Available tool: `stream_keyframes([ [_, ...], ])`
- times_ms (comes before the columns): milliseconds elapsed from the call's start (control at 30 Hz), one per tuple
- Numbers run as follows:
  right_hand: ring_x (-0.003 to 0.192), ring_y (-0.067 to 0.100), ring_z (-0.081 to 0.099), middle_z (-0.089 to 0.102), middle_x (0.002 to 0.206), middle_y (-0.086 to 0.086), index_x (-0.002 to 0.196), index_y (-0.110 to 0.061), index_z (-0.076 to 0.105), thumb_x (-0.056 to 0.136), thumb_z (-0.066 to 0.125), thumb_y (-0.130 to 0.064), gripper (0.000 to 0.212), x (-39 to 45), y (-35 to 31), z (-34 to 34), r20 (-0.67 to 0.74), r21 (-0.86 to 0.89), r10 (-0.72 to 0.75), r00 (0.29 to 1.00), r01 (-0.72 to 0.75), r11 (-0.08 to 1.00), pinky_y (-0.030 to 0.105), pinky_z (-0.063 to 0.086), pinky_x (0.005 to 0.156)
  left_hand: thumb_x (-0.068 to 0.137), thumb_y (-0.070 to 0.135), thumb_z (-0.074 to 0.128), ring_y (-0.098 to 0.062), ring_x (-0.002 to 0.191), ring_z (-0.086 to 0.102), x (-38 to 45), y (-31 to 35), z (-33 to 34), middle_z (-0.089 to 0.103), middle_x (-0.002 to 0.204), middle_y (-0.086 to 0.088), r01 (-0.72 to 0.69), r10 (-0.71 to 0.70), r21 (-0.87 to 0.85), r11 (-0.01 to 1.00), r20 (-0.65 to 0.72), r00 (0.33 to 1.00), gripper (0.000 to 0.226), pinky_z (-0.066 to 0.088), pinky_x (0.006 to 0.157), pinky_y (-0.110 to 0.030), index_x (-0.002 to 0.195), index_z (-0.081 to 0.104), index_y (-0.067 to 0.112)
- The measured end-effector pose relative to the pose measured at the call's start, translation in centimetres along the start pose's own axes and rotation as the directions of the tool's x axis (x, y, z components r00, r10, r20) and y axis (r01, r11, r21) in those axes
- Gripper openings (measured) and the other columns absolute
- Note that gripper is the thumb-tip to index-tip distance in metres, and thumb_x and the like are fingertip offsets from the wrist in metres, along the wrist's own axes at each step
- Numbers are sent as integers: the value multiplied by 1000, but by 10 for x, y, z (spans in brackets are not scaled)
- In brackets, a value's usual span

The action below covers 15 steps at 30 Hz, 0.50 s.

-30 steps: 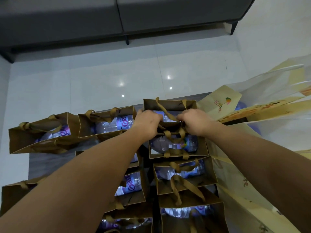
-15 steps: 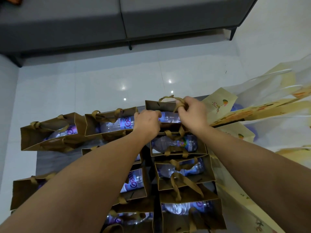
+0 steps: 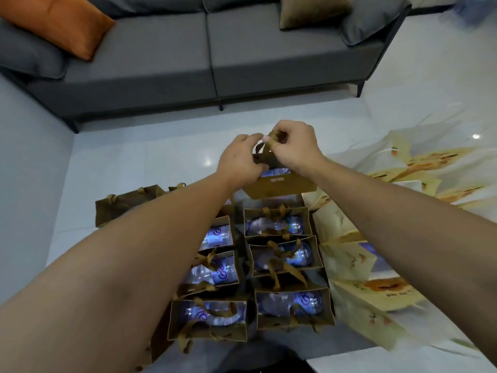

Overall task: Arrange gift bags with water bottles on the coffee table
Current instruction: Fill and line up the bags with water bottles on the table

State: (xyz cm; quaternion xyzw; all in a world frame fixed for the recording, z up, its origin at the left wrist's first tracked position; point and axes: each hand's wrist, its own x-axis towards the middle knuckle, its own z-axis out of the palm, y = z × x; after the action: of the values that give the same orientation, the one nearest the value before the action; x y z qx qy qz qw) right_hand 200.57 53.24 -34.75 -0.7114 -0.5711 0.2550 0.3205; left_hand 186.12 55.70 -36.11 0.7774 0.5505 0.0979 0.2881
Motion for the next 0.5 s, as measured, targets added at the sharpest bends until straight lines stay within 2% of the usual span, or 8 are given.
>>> stream_keyframes([
  [100,76,6,58,64,76,-11,81,-26,69,93,69,-32,13,-14,-38,-29,-28,-16,-80,996,80,997,27,45,68,88,23,73,-21,114,58,-25,24,-34,65,125,-1,-51,50,-14,999,-76,996,45,45,88,-30,131,60,22],
  [233,89,17,62,65,80,-8,76,-31,67,93,65,-43,21,-39,-81,-41,-77,-37,-95,993,92,995,36,53,77,95,23,66,-16,104,61,-62,38,-67,69,115,1,-3,-7,-51,999,-192,981,27,48,82,-29,122,66,21],
  [300,86,19,66,68,80,-2,78,-25,70,96,63,-39,24,-54,-99,-44,-65,51,-73,995,77,996,39,56,81,98,21,61,-15,94,64,-82,39,-78,71,103,1,-1,-17,-70,998,-248,969,21,53,78,-28,117,69,21],
  [367,81,19,67,69,80,4,83,-16,72,99,62,-37,28,-69,-112,-44,-37,122,-55,998,59,991,39,58,82,99,20,60,-11,81,62,-106,37,-87,69,92,3,5,-26,-77,997,-281,959,20,47,66,-19,117,69,21],
  [400,80,20,67,69,80,5,84,-14,72,99,62,-38,29,-76,-119,-42,-26,135,-49,998,52,989,39,58,81,99,20,60,-10,78,61,-117,35,-91,67,90,4,13,-34,-74,997,-294,955,20,46,65,-18,117,69,21],
  [500,76,19,65,67,77,6,82,-13,71,99,62,-39,32,-99,-143,-30,9,176,-39,999,36,984,31,54,73,100,22,60,-10,78,61,-151,22,-103,65,86,5,53,-67,-51,997,-336,940,20,53,74,-23,117,70,19],
])
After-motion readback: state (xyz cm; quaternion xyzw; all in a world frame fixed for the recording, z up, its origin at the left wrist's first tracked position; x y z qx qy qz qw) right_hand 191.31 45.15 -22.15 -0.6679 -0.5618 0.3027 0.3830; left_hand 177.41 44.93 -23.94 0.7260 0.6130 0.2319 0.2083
